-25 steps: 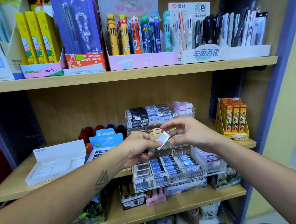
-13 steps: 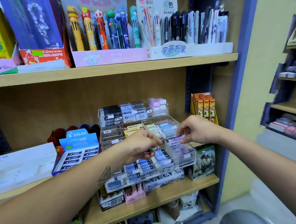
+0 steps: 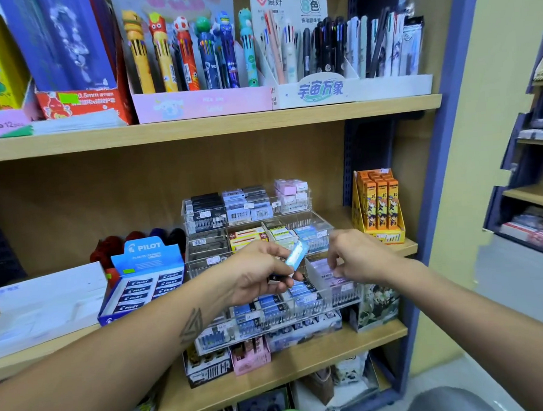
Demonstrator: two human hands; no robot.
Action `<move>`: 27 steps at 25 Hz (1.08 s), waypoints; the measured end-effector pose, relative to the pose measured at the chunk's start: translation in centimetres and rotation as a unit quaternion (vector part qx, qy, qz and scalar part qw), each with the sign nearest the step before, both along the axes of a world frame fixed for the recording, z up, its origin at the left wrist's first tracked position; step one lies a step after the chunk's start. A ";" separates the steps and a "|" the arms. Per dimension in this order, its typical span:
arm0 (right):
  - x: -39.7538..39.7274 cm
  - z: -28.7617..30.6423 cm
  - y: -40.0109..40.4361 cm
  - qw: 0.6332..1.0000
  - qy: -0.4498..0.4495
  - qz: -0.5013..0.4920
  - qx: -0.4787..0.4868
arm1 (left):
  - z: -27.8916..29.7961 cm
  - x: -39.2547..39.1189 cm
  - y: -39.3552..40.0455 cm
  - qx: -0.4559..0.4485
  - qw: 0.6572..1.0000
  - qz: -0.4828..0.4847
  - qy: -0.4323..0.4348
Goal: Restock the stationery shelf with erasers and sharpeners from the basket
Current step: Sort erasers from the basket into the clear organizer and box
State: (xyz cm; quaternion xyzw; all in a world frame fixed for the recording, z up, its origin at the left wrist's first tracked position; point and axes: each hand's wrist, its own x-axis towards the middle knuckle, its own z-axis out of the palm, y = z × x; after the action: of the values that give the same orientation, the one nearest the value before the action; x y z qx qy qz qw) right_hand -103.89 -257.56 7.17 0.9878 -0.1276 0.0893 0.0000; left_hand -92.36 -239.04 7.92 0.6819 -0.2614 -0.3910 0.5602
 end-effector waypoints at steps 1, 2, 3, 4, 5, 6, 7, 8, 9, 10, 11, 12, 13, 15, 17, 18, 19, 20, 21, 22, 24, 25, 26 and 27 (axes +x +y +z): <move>0.1 0.4 0.2 1.000 0.000 0.007 -0.003 | -0.1 0.2 0.2 -0.001 1.000 -0.001 -0.002; 0.3 0.9 0.5 0.999 -0.017 0.015 0.028 | -0.1 0.3 0.4 0.000 1.000 -0.004 -0.011; 0.6 1.6 0.7 0.994 -0.051 0.031 0.092 | 0.0 0.3 0.7 0.000 1.000 -0.009 -0.023; 0.9 2.2 1.0 0.981 -0.082 0.052 0.170 | 0.2 0.3 0.9 -0.003 0.999 -0.013 -0.034; 1.1 2.6 1.5 0.966 -0.093 0.078 0.230 | 0.4 0.3 1.1 -0.007 0.999 -0.013 -0.042; 1.3 2.9 1.9 0.959 -0.090 0.102 0.249 | 0.7 0.3 1.3 -0.012 0.999 -0.009 -0.046; 1.6 2.9 2.4 0.961 -0.082 0.121 0.236 | 0.9 0.5 1.5 -0.017 0.999 -0.003 -0.048; 1.9 2.9 2.9 0.963 -0.085 0.136 0.219 | 1.1 0.6 1.7 -0.022 0.999 0.003 -0.048; 2.1 2.9 3.3 0.964 -0.097 0.141 0.205 | 1.4 0.9 1.9 -0.025 0.999 0.008 -0.046; 2.4 3.0 3.5 0.964 -0.111 0.140 0.195 | 1.8 1.2 2.1 -0.029 0.999 0.014 -0.044; 2.8 3.3 3.5 0.967 -0.127 0.131 0.180 | 2.2 1.5 2.1 -0.033 0.998 0.023 -0.044; 3.2 3.6 3.2 0.971 -0.143 0.108 0.159 | 2.7 1.9 2.0 -0.038 0.997 0.039 -0.050; 3.6 4.1 2.7 0.974 -0.161 0.076 0.143 | 3.3 2.4 1.7 -0.044 0.995 0.059 -0.063; 4.4 5.0 1.2 0.973 -0.182 0.013 0.142 | 4.4 3.5 0.8 -0.059 0.989 0.094 -0.097; 5.2 5.4 -0.5 0.978 -0.173 -0.029 0.116 | 5.0 4.6 -0.6 -0.067 0.985 0.105 -0.121; 5.7 5.4 -1.1 0.982 -0.159 -0.041 0.091 | 5.0 5.3 -1.3 -0.067 0.983 0.103 -0.138; 6.2 5.4 -1.6 0.986 -0.143 -0.046 0.069 | 5.0 5.7 -1.8 -0.062 0.980 0.095 -0.162; 6.6 5.3 -1.9 0.989 -0.126 -0.047 0.054 | 4.9 6.0 -2.3 -0.056 0.976 0.087 -0.190; 7.0 5.3 -2.1 0.992 -0.114 -0.044 0.043 | 4.6 6.3 -2.8 -0.054 0.972 0.082 -0.215; 7.3 5.1 -2.3 0.993 -0.103 -0.041 0.035 | 4.4 6.5 -3.1 -0.055 0.967 0.081 -0.234; 7.9 4.8 -2.5 0.995 -0.091 -0.032 0.018 | 3.9 6.7 -3.6 -0.053 0.962 0.082 -0.255; 8.2 4.6 -2.5 0.996 -0.089 -0.030 0.010 | 3.7 6.8 -3.7 -0.049 0.960 0.083 -0.263; 8.5 4.4 -2.6 0.996 -0.088 -0.031 0.005 | 3.4 6.9 -3.9 -0.045 0.958 0.083 -0.270; 8.9 4.2 -2.7 0.996 -0.086 -0.033 0.002 | 3.1 7.0 -4.0 -0.046 0.957 0.082 -0.275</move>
State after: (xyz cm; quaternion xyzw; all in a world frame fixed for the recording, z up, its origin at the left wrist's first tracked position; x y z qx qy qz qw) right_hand -95.03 -260.30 11.32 0.9717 -0.1595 0.1738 -0.0099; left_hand -85.35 -243.00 11.00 0.7559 -0.3661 -0.1288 0.5273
